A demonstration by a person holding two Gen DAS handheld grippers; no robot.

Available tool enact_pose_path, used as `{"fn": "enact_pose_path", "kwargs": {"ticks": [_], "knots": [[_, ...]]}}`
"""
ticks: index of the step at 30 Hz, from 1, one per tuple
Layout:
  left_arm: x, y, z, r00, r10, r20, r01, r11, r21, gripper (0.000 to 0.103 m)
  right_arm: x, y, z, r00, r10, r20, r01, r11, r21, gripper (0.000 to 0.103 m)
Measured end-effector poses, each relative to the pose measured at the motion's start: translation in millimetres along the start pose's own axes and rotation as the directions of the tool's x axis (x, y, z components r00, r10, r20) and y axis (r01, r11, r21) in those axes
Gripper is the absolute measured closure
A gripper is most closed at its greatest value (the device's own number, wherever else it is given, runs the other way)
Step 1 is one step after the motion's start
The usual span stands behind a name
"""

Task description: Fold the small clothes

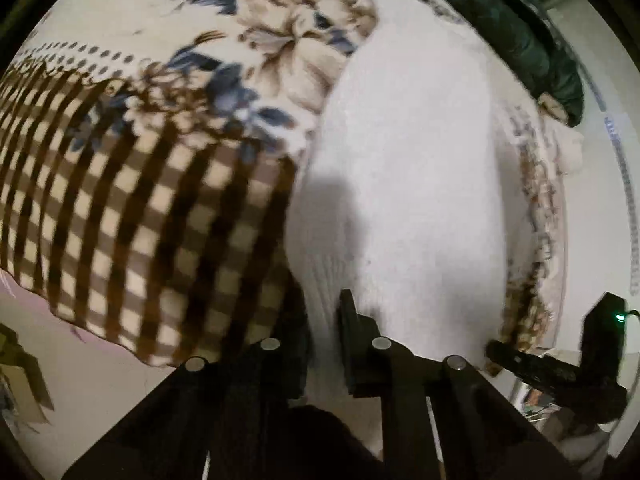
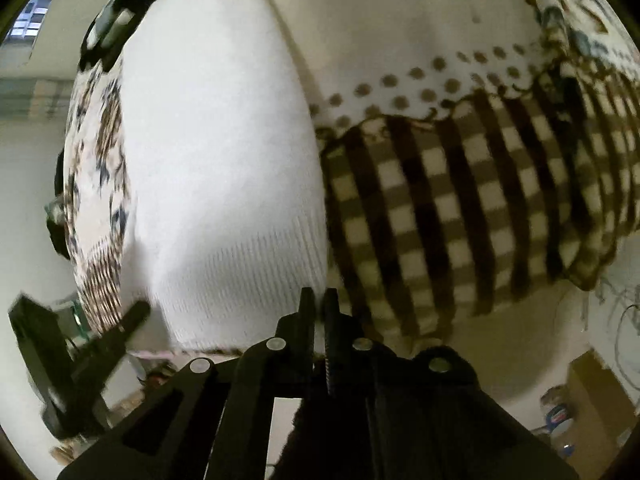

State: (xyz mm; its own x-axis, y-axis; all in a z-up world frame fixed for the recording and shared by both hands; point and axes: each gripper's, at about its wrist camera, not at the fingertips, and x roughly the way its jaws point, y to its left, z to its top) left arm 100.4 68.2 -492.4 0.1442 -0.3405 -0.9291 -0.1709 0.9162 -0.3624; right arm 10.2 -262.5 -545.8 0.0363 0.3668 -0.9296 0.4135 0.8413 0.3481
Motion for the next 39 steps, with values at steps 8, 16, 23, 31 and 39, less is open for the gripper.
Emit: {"fn": "enact_pose_path", "kwargs": {"ticks": [8,16,23,31,39], "knots": [[20.0,28.1,14.1,0.993,-0.112,-0.021,0.111,0.992,-0.053,0.050,45.3,3.5,10.2,0.989,0.033,-0.147,-0.035,0.999,-0.009,0.085],[51.9,24.4,28.8,0.988,-0.145,-0.048,0.143,0.989,-0.035,0.038,73.9,1.0,26.3,0.983,0.136,-0.121,-0.143,0.989,-0.046,0.036],[21.0,0.9,21.2,0.981,-0.194,-0.015,0.193,0.981,-0.023,0.090,73.2,16.2,23.9,0.960,0.260,-0.106,-0.262,0.965,0.000,0.093],[-45.6,-10.4,63.1,0.911,-0.406,0.070,0.412,0.894,-0.176,0.090,-16.5,29.8,42.1,0.905,0.423,-0.050,-0.421,0.906,0.040,0.093],[-60.3,-41.2,206.1,0.816,-0.528,0.234,0.570,0.802,-0.179,0.090,-84.1,80.1,165.8,0.855,0.506,0.113,-0.510,0.860,0.009,0.093]]}}
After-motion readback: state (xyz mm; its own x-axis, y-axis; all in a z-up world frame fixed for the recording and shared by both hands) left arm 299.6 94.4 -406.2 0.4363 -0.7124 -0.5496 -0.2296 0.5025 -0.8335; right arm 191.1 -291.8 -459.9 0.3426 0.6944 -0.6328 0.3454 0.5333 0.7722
